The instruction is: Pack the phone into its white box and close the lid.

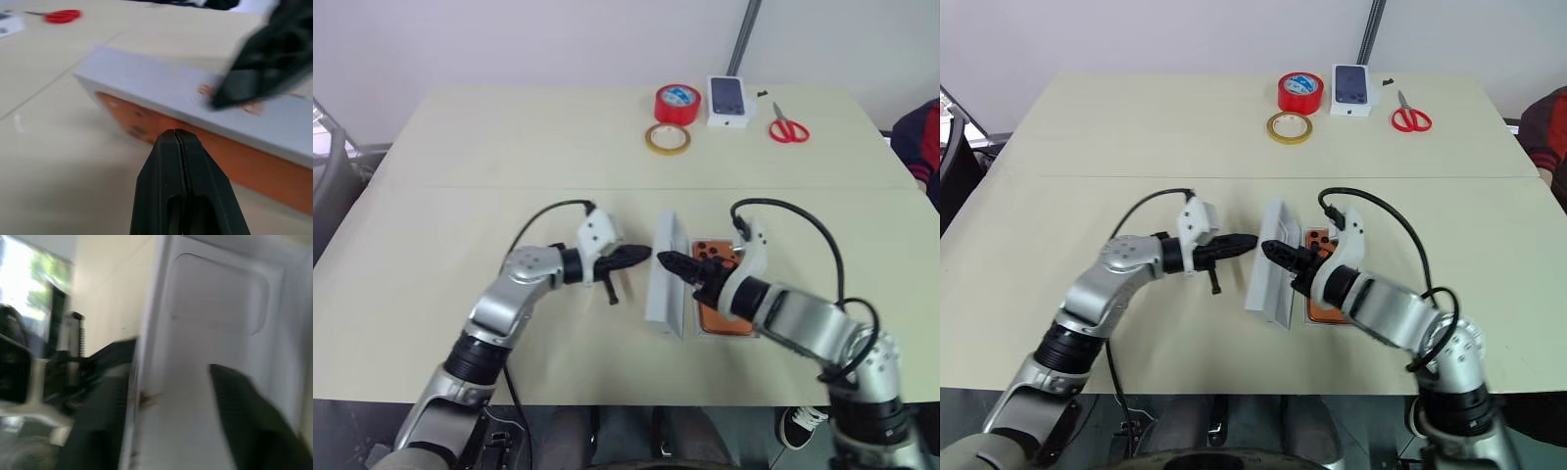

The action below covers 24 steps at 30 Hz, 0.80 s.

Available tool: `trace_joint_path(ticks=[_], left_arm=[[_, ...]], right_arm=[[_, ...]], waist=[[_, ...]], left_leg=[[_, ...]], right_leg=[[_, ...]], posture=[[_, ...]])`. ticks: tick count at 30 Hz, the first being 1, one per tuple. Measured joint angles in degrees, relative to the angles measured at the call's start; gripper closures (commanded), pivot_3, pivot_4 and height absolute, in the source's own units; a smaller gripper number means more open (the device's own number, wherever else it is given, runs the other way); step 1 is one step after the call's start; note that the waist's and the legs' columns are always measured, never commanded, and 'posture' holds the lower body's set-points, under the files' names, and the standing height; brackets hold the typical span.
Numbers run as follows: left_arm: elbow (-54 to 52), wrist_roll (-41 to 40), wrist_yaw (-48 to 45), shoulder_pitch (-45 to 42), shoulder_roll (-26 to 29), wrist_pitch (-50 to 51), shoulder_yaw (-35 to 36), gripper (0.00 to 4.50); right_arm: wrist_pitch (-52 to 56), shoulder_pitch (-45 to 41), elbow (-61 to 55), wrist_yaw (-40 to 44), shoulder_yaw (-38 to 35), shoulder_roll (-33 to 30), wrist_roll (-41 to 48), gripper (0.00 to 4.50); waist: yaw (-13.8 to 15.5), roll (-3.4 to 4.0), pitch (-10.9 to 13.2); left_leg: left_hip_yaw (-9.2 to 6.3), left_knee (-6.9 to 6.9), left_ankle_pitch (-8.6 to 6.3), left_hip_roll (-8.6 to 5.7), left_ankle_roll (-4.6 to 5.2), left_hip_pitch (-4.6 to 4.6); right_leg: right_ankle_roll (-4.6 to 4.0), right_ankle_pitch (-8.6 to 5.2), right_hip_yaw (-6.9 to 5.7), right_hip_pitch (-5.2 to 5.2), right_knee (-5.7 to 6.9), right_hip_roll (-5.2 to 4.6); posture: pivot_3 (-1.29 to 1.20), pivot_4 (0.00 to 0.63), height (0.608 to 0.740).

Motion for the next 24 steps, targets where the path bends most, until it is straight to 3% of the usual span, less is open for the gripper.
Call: trace_joint_path(ticks=[5,6,8,13,17,20,24], left_arm=[[2.83,2.11,-0.2,-3.44,-3.71,0.08,-3.3,4.5],[4.36,2.66,-0.15,-4.4,-4.72,0.08,-4.21,4.5],[6.01,3.47,0.01,-5.28,-6.41,-0.02,-4.84,4.5],[7.96,4.4,0.25,-6.91,-8.96,-0.02,-5.78,4.5],[7.83,3.92,1.14,-6.91,-8.78,1.22,-3.59,4.5],[7.51,3.16,1.34,-6.88,-5.87,3.9,-0.93,4.5],[4.46,1.81,-0.51,-6.44,-1.14,9.12,0.48,4.5]], right_arm=[[6.68,-5.01,5.41,9.25,-5.55,-16.52,-0.03,1.02],[7.71,-5.06,6.32,10.65,-5.66,-19.84,-0.02,1.26],[9.3,-4.91,7.87,12.19,-5.79,-24.88,-0.35,1.94],[12.72,-2.97,6.53,19.48,-5.47,-31.19,-9.83,4.43],[13.55,-2.11,1.25,27.97,-4.16,-33.83,-21.82,4.43],[12.95,-0.24,-3.89,35.06,-0.94,-37.36,-34.72,4.43],[12.6,1.62,-5.44,42.52,2.96,-37.83,-45.39,4.43]], waist=[[0.08,0.03,-0.01],[0.09,0.09,0.0],[0.1,0.07,0.01],[0.06,0.1,-0.01],[0.08,0.12,-0.01],[0.09,0.12,-0.01],[0.12,0.12,-0.01]], left_leg=[[-0.02,-0.04,-0.04,0.06,0.06,-0.01],[-0.01,-0.05,-0.04,0.04,0.07,-0.02],[0.0,-0.02,-0.04,0.05,0.07,-0.03],[-0.01,-0.01,-0.04,0.05,0.07,-0.03],[-0.01,-0.01,-0.04,0.05,0.07,-0.03],[-0.03,-0.02,-0.04,0.05,0.07,-0.02],[-0.03,-0.01,-0.04,0.04,0.06,-0.03]], right_leg=[[-0.01,0.0,0.0,0.02,-0.08,0.1],[0.0,0.0,0.01,0.01,-0.07,0.09],[-0.01,0.0,0.01,0.01,-0.08,0.08],[0.0,0.0,0.01,0.01,-0.07,0.08],[0.0,0.0,0.02,-0.01,-0.06,0.09],[0.0,0.0,0.02,-0.01,-0.07,0.08],[0.0,0.0,0.02,-0.01,-0.07,0.08]], posture=[[0.0,0.15,0.74],[0.0,0.15,0.74],[0.0,0.15,0.74],[0.0,0.15,0.74],[0.0,0.15,0.74],[0.0,0.15,0.74],[0.0,0.15,0.74]])
